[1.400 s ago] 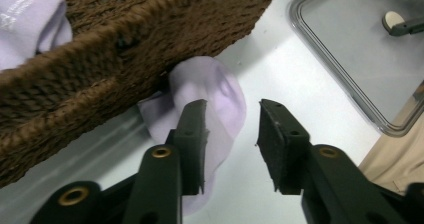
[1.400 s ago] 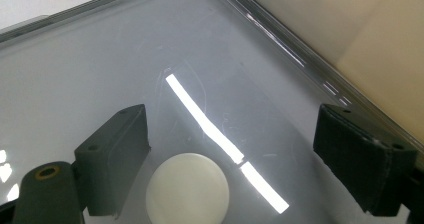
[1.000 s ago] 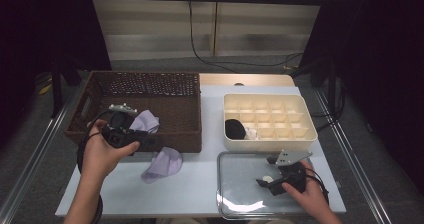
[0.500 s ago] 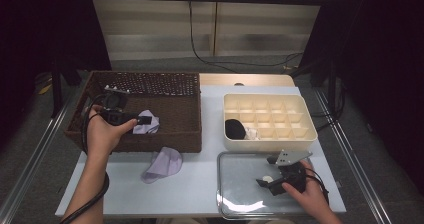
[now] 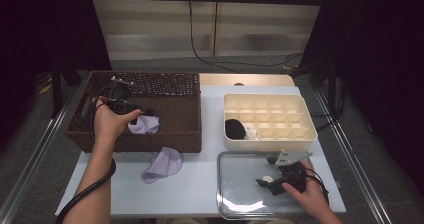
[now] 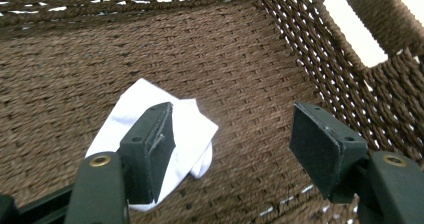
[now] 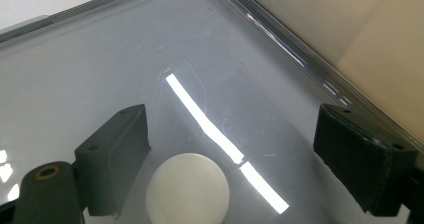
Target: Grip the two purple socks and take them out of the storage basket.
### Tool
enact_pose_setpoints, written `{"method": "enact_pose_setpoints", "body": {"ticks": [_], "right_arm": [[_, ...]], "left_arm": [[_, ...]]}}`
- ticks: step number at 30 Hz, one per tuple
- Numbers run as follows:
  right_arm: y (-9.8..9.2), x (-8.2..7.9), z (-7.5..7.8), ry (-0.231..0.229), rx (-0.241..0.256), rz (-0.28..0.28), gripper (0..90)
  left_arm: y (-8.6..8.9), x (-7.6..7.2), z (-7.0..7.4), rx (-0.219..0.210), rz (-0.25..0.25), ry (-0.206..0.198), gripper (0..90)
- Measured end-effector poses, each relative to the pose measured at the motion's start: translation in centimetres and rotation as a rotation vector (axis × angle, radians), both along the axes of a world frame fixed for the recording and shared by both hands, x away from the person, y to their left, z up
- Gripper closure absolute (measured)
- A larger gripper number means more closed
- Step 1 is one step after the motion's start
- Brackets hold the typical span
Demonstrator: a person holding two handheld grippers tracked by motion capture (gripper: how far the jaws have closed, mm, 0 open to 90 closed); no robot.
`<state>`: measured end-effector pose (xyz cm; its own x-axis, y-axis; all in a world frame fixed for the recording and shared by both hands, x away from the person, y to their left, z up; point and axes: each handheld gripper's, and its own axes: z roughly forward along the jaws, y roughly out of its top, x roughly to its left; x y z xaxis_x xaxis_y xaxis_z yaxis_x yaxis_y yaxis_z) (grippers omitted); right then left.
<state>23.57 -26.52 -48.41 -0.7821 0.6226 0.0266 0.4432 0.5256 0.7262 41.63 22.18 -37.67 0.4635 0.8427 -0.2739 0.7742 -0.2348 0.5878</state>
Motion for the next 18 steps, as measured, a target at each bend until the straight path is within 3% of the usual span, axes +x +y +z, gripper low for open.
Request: {"method": "enact_pose_setpoints", "body": {"ticks": [6,12,16,18], "right_arm": [[0.0,0.0,0.0,-0.003,0.0,0.002,14.0],[0.0,0.0,0.0,-0.001,0.0,0.001,14.0],[0.0,0.0,0.0,0.0,0.001,0.0,14.0],[0.0,0.0,0.0,-0.001,0.0,0.001,14.0]], "left_arm": [[-0.3,1.1,-0.8,0.007,0.002,0.011,33.9],[-0.3,1.9,-1.4,0.019,0.0,-0.011,32.7],[-0.4,2.3,-1.5,0.015,0.012,0.017,32.2],[-0.4,2.4,-1.3,0.013,0.018,0.008,32.2]]}}
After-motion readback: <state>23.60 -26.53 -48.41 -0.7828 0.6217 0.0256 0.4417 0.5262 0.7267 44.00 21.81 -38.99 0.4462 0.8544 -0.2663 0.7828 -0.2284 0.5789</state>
